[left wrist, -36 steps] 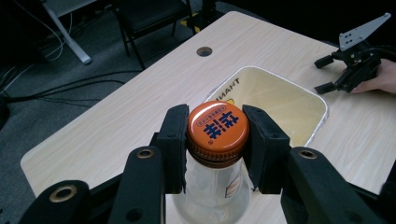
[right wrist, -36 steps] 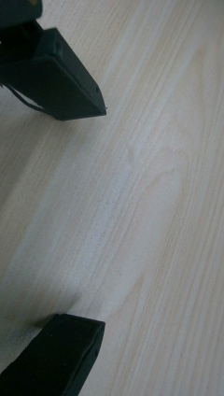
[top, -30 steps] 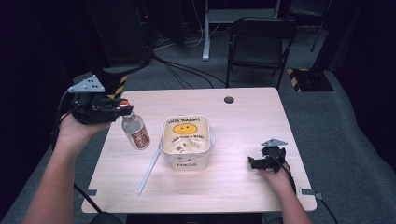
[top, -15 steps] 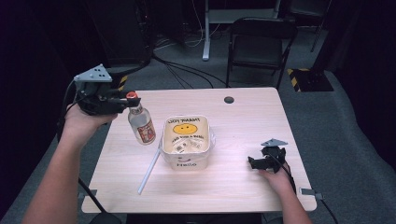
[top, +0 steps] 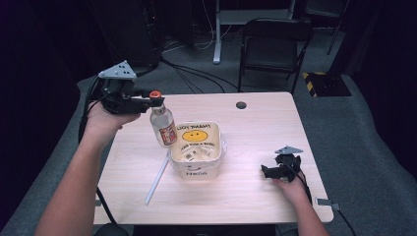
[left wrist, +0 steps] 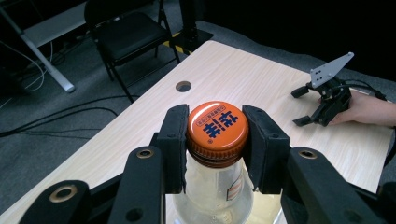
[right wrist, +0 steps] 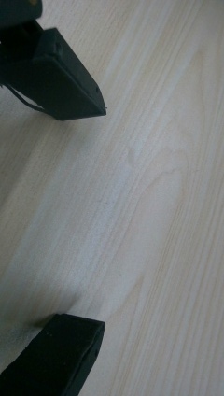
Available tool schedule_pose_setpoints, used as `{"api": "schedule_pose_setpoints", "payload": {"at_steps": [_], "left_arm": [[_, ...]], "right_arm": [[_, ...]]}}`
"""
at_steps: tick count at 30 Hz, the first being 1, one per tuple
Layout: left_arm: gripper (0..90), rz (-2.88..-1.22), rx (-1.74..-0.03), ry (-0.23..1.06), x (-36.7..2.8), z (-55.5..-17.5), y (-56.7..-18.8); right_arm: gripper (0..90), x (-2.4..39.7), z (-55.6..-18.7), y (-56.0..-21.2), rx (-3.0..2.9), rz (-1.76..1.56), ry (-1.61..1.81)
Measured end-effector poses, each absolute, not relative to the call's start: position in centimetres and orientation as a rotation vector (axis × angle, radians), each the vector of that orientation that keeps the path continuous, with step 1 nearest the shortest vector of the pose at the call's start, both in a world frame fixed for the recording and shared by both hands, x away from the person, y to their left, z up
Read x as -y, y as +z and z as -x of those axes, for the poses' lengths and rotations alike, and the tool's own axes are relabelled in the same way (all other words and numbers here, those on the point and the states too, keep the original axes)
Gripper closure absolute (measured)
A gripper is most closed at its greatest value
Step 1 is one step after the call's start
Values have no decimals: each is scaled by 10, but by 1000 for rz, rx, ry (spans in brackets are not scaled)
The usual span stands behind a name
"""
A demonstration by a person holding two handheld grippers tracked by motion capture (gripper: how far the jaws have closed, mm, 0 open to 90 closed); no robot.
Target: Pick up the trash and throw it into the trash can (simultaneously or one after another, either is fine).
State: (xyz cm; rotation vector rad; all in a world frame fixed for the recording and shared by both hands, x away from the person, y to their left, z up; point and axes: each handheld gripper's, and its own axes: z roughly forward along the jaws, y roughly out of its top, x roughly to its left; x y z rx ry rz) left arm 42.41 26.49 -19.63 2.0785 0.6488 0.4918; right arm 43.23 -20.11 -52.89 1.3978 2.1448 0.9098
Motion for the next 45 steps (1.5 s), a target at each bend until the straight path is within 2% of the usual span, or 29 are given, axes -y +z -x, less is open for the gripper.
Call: {"api": "schedule_pose_setpoints", "payload": {"at_steps": [30,45], "left_arm": [[626,-2079,-666,476,-225,-449,-215],[626,-2092,-692,465,-214,-460,-242]], "right_arm": [[0,201,-432,-529,-2149,-1394,909],[0,201,-432,-529,-2145,-1398,910]]}}
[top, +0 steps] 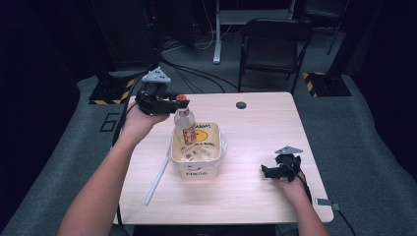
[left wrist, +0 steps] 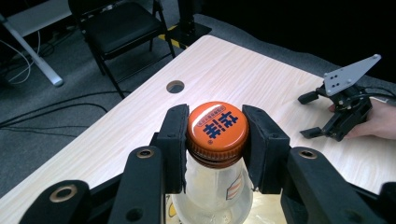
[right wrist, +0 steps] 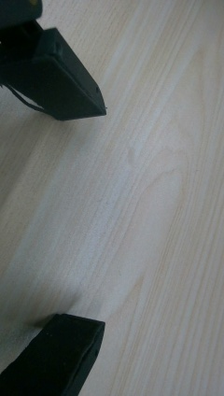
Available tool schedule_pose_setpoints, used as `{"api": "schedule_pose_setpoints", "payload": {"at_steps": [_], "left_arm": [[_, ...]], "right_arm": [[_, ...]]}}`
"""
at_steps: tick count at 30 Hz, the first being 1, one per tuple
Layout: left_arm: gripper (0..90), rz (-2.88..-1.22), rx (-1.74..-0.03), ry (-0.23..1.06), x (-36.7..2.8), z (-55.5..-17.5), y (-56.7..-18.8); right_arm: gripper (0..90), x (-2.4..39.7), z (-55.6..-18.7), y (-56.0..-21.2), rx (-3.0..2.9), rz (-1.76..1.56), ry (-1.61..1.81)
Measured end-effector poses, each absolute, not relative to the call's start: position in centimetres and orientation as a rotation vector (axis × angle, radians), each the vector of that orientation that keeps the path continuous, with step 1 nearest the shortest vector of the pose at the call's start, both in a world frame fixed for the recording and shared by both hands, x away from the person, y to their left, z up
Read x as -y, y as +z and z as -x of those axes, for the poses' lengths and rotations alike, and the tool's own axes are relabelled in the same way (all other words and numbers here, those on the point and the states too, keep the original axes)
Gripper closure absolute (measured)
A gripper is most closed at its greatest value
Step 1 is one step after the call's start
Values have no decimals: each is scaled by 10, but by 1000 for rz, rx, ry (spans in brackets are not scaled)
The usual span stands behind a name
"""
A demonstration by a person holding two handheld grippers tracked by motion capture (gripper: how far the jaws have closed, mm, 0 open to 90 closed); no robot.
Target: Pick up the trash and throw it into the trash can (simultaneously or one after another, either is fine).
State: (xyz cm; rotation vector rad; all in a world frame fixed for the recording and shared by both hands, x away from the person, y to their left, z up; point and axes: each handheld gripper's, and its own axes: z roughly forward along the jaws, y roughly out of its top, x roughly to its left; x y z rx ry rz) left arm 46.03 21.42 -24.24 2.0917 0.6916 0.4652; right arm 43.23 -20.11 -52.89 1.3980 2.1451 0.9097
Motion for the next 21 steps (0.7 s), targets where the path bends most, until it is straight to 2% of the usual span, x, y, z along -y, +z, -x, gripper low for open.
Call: {"api": "schedule_pose_setpoints", "payload": {"at_steps": [21], "left_arm": [[626,-2066,-774,452,-220,-475,-291]], "right_arm": [[0,201,-432,-529,-2153,-1391,910]]}}
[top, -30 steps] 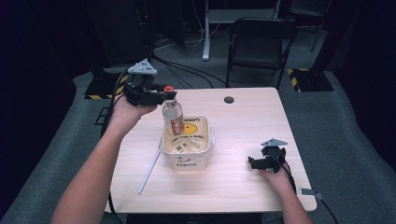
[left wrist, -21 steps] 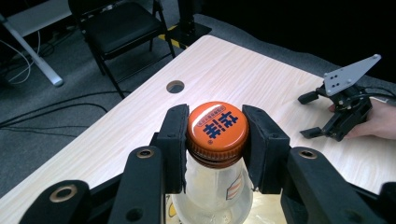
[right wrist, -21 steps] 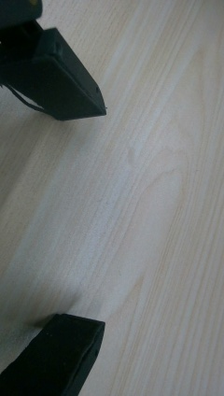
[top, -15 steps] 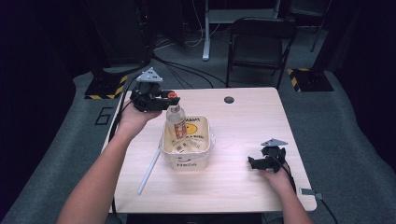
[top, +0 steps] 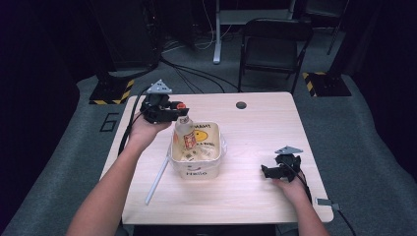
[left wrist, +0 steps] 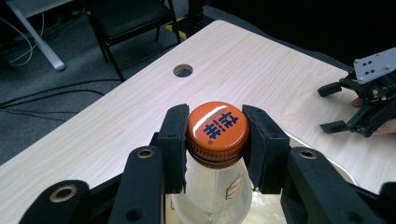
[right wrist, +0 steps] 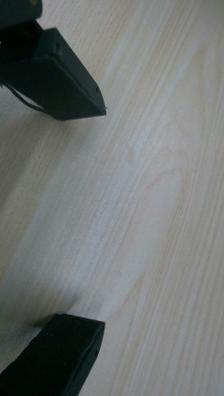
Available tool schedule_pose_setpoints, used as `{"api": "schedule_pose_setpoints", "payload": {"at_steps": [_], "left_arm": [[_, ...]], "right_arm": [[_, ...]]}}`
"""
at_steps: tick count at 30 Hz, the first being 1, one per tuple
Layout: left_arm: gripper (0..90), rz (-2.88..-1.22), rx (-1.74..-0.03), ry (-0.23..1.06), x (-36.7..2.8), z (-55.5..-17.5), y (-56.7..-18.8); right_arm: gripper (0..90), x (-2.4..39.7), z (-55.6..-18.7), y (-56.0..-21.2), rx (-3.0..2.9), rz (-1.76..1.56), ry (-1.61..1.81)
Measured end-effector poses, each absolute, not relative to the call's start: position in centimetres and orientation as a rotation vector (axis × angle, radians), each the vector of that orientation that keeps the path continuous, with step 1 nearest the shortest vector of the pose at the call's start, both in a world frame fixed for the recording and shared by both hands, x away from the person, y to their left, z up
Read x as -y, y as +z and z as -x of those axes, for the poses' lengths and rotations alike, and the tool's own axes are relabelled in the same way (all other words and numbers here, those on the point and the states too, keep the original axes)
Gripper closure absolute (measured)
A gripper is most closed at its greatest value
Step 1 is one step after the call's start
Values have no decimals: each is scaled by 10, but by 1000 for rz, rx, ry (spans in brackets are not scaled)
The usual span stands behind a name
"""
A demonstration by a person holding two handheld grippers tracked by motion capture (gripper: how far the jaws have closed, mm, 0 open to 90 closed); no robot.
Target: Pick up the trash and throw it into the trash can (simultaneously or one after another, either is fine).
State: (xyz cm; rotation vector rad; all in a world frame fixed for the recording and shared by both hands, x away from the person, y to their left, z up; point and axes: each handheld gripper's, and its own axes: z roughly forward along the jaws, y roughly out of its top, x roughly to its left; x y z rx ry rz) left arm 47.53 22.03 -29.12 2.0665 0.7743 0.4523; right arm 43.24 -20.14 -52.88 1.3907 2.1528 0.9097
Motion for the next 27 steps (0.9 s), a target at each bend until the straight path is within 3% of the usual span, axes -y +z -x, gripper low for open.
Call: {"api": "schedule_pose_setpoints", "payload": {"at_steps": [27], "left_arm": [[626,-2044,-820,450,-228,-482,-335]], "right_arm": [[0,201,-433,-529,-2160,-1384,913]]}}
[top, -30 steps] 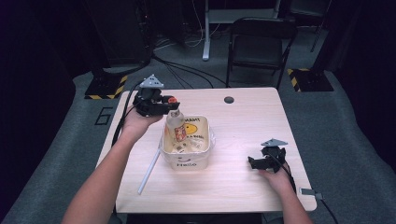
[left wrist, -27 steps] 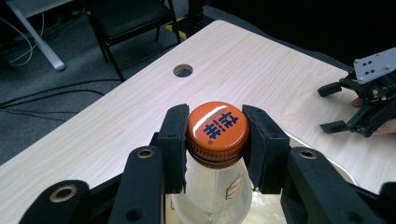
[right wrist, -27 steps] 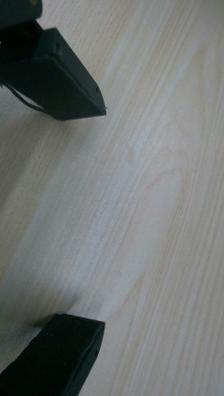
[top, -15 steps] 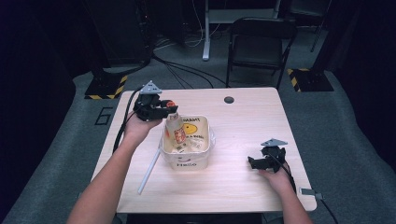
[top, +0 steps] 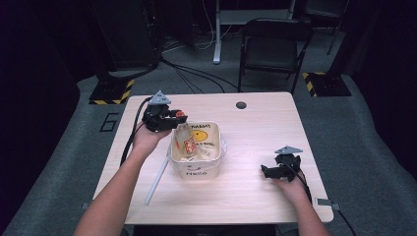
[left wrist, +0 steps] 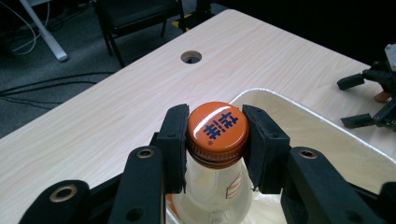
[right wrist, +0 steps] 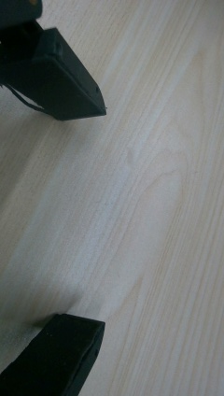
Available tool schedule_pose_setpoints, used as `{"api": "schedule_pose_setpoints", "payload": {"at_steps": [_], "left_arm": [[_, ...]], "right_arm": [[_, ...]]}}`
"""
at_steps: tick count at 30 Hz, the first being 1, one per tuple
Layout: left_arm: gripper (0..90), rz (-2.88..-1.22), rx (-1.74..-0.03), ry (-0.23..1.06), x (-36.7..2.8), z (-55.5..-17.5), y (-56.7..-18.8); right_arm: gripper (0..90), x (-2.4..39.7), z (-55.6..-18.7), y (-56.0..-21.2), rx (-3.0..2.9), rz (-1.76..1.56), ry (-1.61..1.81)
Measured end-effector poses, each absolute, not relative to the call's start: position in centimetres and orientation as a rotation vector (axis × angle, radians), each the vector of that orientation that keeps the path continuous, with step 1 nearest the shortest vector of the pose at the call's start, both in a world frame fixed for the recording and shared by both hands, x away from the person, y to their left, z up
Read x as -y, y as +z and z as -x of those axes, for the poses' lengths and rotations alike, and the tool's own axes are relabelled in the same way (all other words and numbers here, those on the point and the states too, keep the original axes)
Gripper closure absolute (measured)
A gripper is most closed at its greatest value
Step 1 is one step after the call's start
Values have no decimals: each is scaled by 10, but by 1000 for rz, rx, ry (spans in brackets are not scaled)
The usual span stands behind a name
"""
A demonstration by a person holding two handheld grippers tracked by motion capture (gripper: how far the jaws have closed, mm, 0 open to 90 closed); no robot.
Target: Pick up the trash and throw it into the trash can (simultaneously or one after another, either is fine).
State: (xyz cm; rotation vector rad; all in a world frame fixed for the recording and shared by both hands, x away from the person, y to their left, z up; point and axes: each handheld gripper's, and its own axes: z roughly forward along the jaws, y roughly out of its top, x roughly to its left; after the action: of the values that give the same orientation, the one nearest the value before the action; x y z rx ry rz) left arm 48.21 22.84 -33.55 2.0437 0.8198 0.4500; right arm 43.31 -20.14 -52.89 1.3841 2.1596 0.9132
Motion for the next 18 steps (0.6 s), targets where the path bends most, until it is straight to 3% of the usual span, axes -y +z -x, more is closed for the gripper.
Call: {"api": "schedule_pose_setpoints", "payload": {"at_steps": [14,18], "left_arm": [[621,-2058,-808,459,-227,-481,-350],[577,-2061,-810,469,-225,-480,-349]], "right_arm": [[0,201,-433,-529,-2162,-1381,914],[0,201,-433,-529,-2161,-1382,914]]}}
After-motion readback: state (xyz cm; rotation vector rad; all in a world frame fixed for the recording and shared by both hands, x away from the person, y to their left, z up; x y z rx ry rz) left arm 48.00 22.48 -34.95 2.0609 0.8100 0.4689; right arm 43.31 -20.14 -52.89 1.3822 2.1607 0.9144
